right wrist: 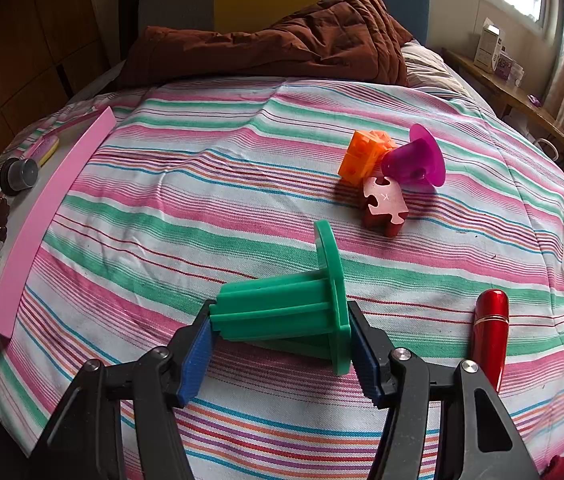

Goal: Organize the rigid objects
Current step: 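Carry the device into the tray and open the left tool while the right tool holds the spool, then withdraw the open left tool from the device in the tray, then carry the green spool into the tray and open the right tool, then move both open tools back toward the toy pile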

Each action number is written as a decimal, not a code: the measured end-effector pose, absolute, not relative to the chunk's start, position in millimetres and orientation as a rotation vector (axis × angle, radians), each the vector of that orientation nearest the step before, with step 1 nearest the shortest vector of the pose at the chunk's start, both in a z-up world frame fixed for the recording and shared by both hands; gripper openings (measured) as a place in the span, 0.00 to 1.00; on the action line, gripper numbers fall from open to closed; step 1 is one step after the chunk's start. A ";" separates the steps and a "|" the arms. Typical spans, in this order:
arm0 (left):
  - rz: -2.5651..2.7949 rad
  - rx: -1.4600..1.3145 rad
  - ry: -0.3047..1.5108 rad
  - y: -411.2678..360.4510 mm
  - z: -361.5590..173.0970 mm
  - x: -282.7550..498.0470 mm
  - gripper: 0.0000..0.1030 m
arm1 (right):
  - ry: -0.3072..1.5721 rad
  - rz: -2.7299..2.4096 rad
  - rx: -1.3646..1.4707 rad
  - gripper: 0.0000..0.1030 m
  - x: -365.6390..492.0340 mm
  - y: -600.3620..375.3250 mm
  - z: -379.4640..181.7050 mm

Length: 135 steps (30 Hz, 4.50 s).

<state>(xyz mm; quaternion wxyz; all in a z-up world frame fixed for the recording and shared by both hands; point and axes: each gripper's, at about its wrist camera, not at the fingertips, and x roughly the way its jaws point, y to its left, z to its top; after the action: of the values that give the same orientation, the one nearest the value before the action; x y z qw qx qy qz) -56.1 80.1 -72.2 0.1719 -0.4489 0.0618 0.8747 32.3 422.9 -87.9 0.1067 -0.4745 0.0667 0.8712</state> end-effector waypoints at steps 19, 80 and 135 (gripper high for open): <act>2.561 -1.123 0.170 67.0 -15.9 -28.4 0.52 | 0.189 2.565 -1.396 0.60 32.1 424.6 -88.0; 2.731 -1.144 0.020 -30.6 -9.2 -12.4 0.52 | 0.064 2.940 -1.354 0.60 -52.8 216.9 -18.9; 2.665 -1.101 0.179 22.9 -1.4 -7.0 0.52 | 0.256 2.744 -1.174 0.65 1.1 322.2 -9.7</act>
<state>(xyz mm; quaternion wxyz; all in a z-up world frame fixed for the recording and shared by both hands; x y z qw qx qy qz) -7.0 22.9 -1.4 0.1258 -0.3781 0.0616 0.9151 1.1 322.2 -9.7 0.0727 -0.3909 0.0851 0.9136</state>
